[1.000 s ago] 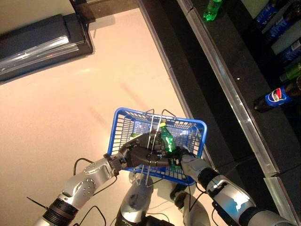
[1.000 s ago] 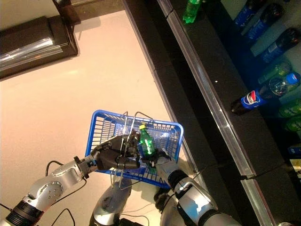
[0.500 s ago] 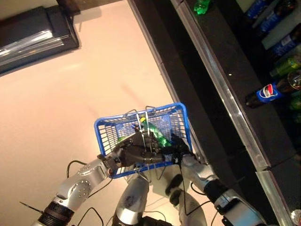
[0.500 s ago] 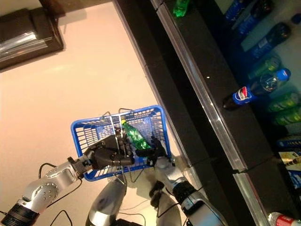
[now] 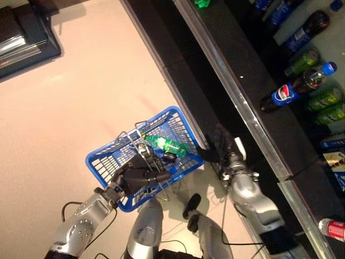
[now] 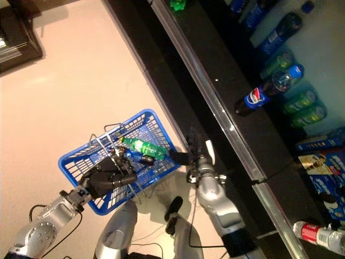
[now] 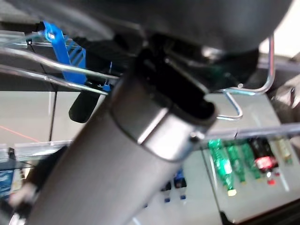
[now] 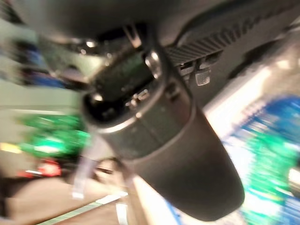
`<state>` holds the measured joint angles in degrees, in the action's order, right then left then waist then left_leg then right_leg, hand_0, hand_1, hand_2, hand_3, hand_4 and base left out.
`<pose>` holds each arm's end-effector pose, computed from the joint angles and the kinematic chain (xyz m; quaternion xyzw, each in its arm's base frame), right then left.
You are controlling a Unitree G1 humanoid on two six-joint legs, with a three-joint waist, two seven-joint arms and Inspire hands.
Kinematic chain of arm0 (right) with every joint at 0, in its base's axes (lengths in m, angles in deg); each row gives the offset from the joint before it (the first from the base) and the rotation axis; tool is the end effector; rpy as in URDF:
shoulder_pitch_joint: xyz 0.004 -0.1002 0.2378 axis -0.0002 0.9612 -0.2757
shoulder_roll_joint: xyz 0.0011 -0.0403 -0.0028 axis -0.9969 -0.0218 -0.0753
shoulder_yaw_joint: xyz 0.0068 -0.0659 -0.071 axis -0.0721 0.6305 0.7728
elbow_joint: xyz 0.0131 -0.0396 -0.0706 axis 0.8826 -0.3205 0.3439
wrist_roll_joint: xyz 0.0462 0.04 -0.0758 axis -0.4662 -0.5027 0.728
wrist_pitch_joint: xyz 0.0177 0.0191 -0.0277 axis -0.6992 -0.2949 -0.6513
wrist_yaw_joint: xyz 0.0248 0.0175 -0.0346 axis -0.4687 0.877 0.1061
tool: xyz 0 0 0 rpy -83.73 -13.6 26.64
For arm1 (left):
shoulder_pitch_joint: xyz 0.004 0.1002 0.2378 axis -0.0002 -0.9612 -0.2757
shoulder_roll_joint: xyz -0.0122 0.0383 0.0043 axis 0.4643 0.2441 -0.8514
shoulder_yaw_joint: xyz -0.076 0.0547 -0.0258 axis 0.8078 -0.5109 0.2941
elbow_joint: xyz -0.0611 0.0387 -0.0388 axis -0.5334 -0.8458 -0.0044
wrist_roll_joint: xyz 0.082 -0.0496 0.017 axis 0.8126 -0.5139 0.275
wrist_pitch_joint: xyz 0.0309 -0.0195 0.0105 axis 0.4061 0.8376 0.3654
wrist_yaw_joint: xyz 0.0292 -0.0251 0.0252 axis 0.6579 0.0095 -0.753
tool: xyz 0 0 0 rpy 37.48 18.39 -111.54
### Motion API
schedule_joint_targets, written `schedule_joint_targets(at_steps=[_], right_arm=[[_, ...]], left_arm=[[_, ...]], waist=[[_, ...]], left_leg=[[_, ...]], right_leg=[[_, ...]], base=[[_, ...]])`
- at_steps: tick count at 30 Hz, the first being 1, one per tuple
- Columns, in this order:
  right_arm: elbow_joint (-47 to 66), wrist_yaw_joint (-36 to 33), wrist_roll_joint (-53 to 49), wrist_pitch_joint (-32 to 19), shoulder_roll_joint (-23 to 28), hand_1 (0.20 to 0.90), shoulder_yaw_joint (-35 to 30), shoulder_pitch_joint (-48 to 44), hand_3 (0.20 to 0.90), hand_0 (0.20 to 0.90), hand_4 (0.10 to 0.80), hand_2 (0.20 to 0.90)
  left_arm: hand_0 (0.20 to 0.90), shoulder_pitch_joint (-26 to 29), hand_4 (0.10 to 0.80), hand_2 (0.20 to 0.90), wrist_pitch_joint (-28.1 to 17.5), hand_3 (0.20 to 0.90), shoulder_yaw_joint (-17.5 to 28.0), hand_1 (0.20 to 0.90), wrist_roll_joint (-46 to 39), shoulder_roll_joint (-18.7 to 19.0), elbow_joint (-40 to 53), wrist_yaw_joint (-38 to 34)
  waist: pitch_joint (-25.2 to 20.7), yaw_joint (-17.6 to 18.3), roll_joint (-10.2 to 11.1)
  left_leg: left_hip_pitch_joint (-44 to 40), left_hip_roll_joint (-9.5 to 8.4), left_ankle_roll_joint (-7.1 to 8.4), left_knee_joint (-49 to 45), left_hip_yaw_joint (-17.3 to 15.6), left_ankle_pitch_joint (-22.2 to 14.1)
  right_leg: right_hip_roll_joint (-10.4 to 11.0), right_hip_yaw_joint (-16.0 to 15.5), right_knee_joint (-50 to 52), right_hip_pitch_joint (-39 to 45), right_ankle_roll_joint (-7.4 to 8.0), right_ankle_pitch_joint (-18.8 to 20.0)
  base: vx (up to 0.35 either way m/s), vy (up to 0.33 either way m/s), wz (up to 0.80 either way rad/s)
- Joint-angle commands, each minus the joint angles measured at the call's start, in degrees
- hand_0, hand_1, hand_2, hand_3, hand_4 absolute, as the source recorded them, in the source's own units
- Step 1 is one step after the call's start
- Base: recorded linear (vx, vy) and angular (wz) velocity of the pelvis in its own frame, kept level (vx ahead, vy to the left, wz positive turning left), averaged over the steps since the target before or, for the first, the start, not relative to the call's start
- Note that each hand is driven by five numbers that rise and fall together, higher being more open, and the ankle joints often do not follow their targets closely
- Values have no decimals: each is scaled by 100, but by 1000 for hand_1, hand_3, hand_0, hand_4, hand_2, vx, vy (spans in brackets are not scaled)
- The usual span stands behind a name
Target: Pick up the drink and place into the basket.
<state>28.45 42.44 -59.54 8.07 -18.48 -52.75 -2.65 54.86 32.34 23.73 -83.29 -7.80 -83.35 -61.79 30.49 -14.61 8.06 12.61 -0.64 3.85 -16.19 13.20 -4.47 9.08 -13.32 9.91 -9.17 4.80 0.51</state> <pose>0.2158 -0.1586 0.0962 -0.0425 0.0067 -0.0381 0.9984 0.1736 0.2312 0.0578 -0.2744 0.1031 -0.2401 0.9254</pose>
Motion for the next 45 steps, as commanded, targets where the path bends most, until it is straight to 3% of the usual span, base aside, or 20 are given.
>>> schedule_joint_targets(at_steps=[1, 6, 11, 12, 16, 20, 24, 30, 35, 40, 41, 45], right_arm=[[664, 570, -339, -981, 314, 900, -155, 32, 900, 900, 800, 900], [1058, 1221, -625, -1570, 217, 900, -391, 656, 900, 900, 800, 900], [1157, 1477, -711, -1543, 236, 900, -449, 971, 900, 900, 800, 900], [1118, 1702, -846, -1492, 295, 900, -475, 1201, 900, 900, 800, 900], [978, 1981, -1106, -1396, 370, 900, -516, 1400, 900, 900, 800, 900], [402, 2405, -1472, -1285, 320, 900, -356, 1626, 900, 900, 800, 900], [-39, 2586, -1363, -1137, 208, 900, -295, 1794, 900, 900, 800, 900], [-1532, 2674, -996, -856, -52, 900, 43, 1715, 900, 900, 800, 900], [-3290, 2401, -884, -844, -487, 900, 259, 1515, 900, 900, 800, 900], [-5191, 2361, -308, -1098, -777, 900, 107, 1267, 900, 900, 800, 900], [-6134, 2384, -131, -1317, -844, 900, -10, 1142, 900, 900, 800, 900], [-7192, 2308, 351, -1621, -931, 900, -147, 1037, 900, 900, 800, 900]], left_arm=[[300, 514, 100, 300, -1426, 200, 572, 300, -1072, -437, 2335, 1392], [300, 34, 100, 300, -1444, 200, 969, 300, -813, -458, 1844, 722], [300, -254, 100, 300, -1543, 200, 1053, 300, -346, -557, 1520, 280], [300, -464, 100, 300, -1632, 200, 1041, 300, 127, -552, 1315, 148], [300, -634, 100, 300, -1714, 200, 1034, 300, 234, -555, 978, 17], [300, -702, 100, 300, -2109, 200, 906, 300, 592, -830, -207, -570], [300, -710, 100, 300, -2199, 200, 967, 300, 595, -1086, -1046, -976], [300, -280, 100, 300, -2232, 200, 855, 300, 962, -1429, -2936, -1852], [300, 67, 100, 300, -2243, 200, 791, 300, 1082, -1874, -4450, -2088], [300, 304, 100, 300, -2138, 200, 659, 300, 1391, -2055, -5620, -2115], [300, 413, 100, 300, -2112, 200, 632, 300, 1400, -2110, -6199, -2091], [300, 544, 100, 300, -2148, 200, 674, 300, 1662, -2158, -6977, -2091]], waist=[[-789, 190, -75], [-1047, 302, -76], [-1241, 374, -71], [-1388, 430, -74], [-1547, 510, -89], [-1888, 726, -157], [-2141, 881, -243], [-2508, 1095, -423], [-2687, 1143, -497], [-2777, 1174, -564], [-2800, 1173, -597], [-2821, 1188, -618]], left_leg=[[56, 40, -444, -106, -368, 153], [-169, 131, -417, 94, -462, 163], [-316, 180, -394, 280, -525, 198], [-452, 227, -372, 469, -577, 246], [-610, 284, -345, 700, -653, 316], [-927, 397, -274, 1187, -860, 470], [-1164, 479, -198, 1550, -1007, 585], [-1433, 622, -41, 1963, -1227, 727], [-1531, 708, 41, 2100, -1310, 729], [-1554, 732, 67, 2119, -1352, 704], [-1572, 741, 70, 2119, -1384, 687], [-1592, 750, 70, 2119, -1431, 657]], right_leg=[[72, 331, -19, 612, -3, 18], [69, 410, -139, 735, 68, 15], [63, 496, -294, 818, 109, 39], [55, 565, -432, 878, 138, 79], [49, 659, -586, 926, 164, 143], [65, 884, -950, 1006, 208, 303], [110, 986, -1181, 1067, 243, 406], [206, 989, -1442, 1188, 296, 508], [263, 833, -1491, 1258, 303, 498], [287, 745, -1491, 1279, 300, 490], [296, 729, -1491, 1282, 302, 489], [304, 711, -1491, 1287, 303, 479]], base=[[20, -9, -10], [41, -7, -12], [24, -11, -4], [16, -13, -7], [12, 4, -22], [-7, 18, -18], [7, 33, -13], [12, 44, -8], [1, 2, -2], [-1, 7, 0], [-2, 33, 0], [0, 8, 0]])
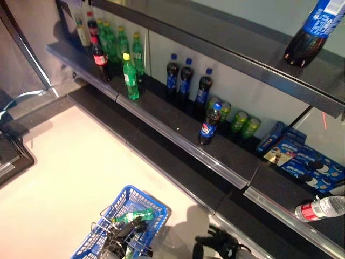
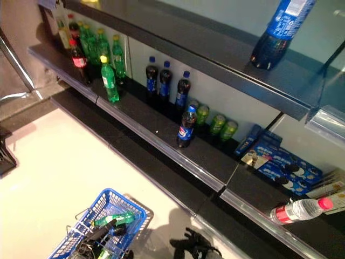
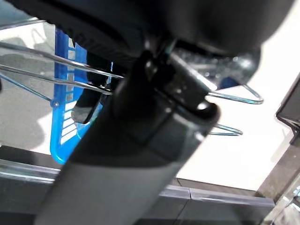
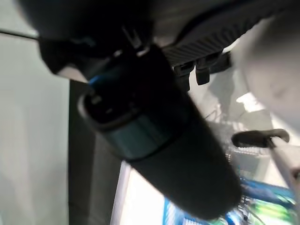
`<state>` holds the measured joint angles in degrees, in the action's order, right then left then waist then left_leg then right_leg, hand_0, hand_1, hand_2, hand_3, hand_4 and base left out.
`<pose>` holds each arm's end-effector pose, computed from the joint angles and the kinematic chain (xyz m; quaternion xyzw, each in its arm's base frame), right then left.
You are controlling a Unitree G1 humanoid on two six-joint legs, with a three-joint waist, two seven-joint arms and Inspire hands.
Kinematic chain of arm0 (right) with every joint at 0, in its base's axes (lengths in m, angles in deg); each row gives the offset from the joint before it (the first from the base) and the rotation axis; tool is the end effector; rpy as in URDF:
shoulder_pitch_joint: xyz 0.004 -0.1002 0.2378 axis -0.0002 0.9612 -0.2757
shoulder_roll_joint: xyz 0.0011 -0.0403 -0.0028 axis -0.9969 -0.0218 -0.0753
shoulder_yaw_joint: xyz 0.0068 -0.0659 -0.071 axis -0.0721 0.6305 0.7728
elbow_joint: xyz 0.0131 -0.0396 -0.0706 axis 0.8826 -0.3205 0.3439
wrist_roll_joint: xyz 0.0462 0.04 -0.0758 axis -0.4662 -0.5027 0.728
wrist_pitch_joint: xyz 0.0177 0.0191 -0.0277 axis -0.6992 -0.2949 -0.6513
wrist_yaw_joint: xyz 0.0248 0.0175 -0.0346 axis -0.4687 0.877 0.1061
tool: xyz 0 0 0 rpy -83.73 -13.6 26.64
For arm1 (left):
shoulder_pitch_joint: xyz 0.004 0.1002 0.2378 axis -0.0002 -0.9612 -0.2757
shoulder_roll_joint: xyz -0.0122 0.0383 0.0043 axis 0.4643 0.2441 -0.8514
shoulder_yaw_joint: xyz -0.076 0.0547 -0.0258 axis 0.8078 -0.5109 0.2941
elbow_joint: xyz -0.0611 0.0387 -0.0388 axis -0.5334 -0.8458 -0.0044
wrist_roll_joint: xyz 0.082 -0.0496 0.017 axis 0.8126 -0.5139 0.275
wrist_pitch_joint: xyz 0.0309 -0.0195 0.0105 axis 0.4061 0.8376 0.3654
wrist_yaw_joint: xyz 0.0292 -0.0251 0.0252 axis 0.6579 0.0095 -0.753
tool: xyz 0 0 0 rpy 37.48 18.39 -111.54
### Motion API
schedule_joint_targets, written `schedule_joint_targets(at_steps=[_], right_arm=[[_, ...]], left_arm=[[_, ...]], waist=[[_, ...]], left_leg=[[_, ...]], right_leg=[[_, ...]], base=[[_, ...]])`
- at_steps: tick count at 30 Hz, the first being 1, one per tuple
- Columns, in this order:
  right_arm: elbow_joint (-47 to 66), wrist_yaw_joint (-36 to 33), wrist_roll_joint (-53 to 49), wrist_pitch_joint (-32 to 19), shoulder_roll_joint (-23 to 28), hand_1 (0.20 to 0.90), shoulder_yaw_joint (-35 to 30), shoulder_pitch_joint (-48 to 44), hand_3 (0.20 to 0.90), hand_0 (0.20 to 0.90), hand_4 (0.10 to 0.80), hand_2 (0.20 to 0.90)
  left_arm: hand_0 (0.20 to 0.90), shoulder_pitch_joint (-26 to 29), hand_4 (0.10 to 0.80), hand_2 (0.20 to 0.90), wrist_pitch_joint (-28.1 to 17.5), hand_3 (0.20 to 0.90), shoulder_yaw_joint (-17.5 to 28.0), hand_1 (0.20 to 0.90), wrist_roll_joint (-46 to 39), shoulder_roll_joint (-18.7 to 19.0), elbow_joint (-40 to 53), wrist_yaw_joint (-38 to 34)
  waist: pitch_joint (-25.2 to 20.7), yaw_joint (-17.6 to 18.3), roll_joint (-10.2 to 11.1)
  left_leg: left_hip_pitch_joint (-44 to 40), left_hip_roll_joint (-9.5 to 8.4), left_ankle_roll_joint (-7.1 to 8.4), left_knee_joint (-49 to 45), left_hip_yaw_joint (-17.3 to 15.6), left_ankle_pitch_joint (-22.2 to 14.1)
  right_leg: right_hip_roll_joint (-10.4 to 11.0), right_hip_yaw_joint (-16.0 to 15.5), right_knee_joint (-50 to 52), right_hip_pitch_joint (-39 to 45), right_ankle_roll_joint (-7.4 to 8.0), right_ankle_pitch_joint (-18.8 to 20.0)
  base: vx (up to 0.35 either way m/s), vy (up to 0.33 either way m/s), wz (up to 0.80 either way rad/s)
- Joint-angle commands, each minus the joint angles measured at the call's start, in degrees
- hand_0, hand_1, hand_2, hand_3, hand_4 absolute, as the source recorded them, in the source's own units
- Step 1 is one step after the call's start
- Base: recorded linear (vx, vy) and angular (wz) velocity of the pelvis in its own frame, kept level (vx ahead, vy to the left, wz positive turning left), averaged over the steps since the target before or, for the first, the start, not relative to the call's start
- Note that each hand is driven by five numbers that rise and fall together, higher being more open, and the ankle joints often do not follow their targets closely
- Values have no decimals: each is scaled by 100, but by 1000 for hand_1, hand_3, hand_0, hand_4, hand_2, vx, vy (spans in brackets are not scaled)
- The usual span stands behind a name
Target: Pick up the drink and place into the basket.
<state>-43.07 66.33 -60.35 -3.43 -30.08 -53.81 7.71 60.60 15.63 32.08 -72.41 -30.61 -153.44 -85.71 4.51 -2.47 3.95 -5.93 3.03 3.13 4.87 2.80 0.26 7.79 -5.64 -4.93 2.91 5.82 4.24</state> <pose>0.0791 -0.1852 -0.1068 0.0506 0.5545 -0.0232 0.8303 0.0782 0.2164 -0.1038 -0.3029 0.4331 0.3223 0.7854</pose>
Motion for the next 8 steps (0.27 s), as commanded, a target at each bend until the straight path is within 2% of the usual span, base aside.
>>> schedule_joint_targets(at_steps=[1, 2, 3, 8], right_arm=[[-167, -50, 408, -407, 210, 900, -61, -13, 900, 900, 800, 900], [-332, 19, 381, -384, 196, 900, -71, -33, 900, 900, 800, 900], [-705, 177, 329, -586, 155, 900, -175, -35, 900, 900, 800, 900], [-1082, 257, 189, -823, 88, 900, -405, -37, 900, 900, 800, 900]], left_arm=[[300, 2, 100, 300, -464, 200, -172, 300, 661, 100, -90, 247], [300, 36, 100, 300, -453, 200, -208, 300, 702, 91, -238, 222], [300, 77, 100, 300, -484, 200, -183, 300, 741, 68, -556, 306], [300, 122, 100, 300, -468, 200, -161, 300, 637, 24, -859, 494]], waist=[[-226, -17, -212], [-227, -5, -212], [-236, 11, -215], [-247, 69, -245]], left_leg=[[258, 385, 139, 13, -402, 178], [250, 387, 138, 13, -411, 169], [232, 395, 137, 13, -439, 154], [189, 407, 127, 13, -495, 111]], right_leg=[[433, -57, -7, 79, 201, 105], [429, -53, -7, 83, 199, 101], [427, -60, -7, 100, 198, 89], [419, -61, -7, 140, 187, 65]], base=[[0, 0, 0], [0, 0, 0], [0, 0, 0], [17, 11, -4]])
